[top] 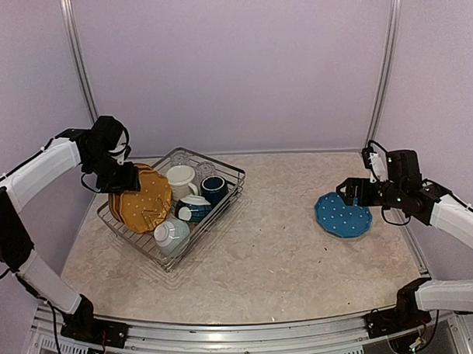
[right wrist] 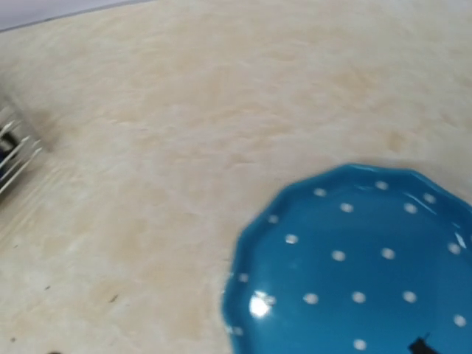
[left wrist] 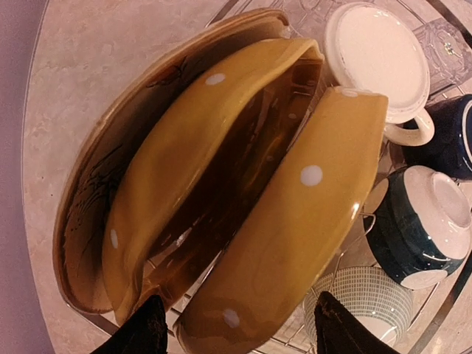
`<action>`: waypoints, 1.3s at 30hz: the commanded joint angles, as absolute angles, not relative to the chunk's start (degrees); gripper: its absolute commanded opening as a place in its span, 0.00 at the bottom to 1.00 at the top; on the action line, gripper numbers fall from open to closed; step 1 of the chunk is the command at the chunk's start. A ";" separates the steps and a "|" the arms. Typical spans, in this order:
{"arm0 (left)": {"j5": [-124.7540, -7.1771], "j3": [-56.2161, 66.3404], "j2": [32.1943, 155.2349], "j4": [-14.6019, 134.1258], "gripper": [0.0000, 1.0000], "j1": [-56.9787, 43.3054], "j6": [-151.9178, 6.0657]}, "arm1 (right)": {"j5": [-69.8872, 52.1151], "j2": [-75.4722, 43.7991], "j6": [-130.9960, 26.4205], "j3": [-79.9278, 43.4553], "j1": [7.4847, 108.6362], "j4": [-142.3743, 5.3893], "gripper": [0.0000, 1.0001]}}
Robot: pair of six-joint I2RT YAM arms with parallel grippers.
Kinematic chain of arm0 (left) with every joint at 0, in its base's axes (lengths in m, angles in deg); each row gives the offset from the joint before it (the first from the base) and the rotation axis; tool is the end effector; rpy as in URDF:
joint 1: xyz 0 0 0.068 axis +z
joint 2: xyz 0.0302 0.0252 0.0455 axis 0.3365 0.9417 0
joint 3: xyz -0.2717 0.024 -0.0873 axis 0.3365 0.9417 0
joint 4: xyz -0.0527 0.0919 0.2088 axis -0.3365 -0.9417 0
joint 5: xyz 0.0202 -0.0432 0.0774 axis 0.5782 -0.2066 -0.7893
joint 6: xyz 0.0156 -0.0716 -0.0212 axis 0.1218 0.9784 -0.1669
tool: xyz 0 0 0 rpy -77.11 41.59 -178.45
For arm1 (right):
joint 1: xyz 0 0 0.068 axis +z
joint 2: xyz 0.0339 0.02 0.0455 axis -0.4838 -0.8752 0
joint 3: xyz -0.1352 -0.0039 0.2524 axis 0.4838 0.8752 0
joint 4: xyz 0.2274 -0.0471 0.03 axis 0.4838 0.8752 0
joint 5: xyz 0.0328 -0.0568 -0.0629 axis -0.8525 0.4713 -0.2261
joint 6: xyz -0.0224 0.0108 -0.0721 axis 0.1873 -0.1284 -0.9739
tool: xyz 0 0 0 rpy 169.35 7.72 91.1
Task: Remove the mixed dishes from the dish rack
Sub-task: Grab the plate from the dish rack.
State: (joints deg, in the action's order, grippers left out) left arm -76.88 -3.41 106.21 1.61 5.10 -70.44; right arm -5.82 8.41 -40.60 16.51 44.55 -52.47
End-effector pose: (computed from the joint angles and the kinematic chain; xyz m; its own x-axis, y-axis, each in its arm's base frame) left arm 0.2848 -0.0709 0.2998 -0.8949 -0.0182 -0.4458 0.0140 0.9975 -0.0689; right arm 0.1993 0.0611 0.2701 -0.5972 0.1615 -0.7856 -0.1514 0.9392 0.3082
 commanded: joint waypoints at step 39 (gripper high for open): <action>-92.16 -6.60 103.99 4.68 0.13 -4.57 -79.87 | -3.52 1.61 -40.15 16.61 53.76 -57.49 1.00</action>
